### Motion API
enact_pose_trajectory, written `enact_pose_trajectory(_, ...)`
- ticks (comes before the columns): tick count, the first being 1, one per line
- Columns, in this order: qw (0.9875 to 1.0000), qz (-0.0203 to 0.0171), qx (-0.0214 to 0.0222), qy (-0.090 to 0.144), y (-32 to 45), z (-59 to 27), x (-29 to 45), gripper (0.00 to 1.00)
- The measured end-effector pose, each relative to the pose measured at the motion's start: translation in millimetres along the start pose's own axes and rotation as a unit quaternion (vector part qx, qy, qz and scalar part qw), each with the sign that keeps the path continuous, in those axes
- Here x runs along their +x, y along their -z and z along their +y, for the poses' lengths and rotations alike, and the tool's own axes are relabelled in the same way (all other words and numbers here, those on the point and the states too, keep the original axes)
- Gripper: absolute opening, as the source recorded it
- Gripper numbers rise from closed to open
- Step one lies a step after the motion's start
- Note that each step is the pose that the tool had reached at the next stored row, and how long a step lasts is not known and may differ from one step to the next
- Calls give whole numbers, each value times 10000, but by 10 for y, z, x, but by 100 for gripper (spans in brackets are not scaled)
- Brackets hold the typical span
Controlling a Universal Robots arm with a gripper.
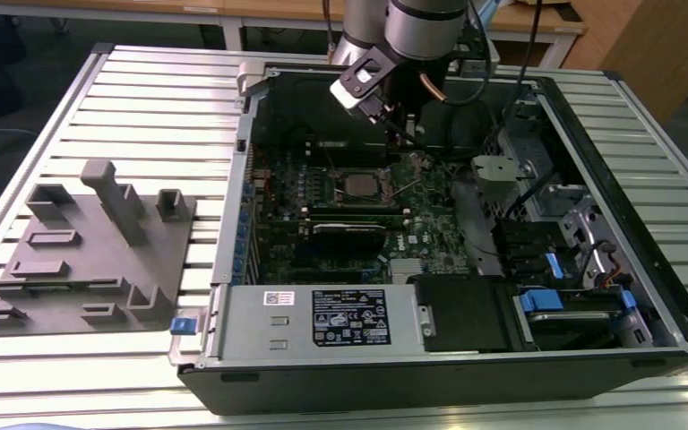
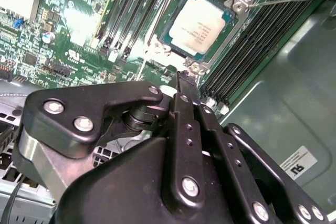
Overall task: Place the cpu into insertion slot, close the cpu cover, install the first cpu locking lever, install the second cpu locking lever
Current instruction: 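Close the cpu cover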
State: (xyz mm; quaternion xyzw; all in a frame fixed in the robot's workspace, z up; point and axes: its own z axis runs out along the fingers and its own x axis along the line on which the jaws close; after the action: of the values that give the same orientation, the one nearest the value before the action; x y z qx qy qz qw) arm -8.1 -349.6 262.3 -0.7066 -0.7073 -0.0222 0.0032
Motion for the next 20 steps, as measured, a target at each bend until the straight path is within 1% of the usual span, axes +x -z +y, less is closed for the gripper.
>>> enact_pose_trajectory(3,10000,0,0,0,-1,35,0,11)
enact_pose_trajectory(10,10000,0,0,0,-1,37,0,11)
enact_pose_trajectory(13,10000,0,0,0,-2,51,0,11)
enact_pose_trajectory(17,10000,0,0,0,-3,97,0,11)
enact_pose_trajectory(20,10000,0,0,0,-4,150,0,11)
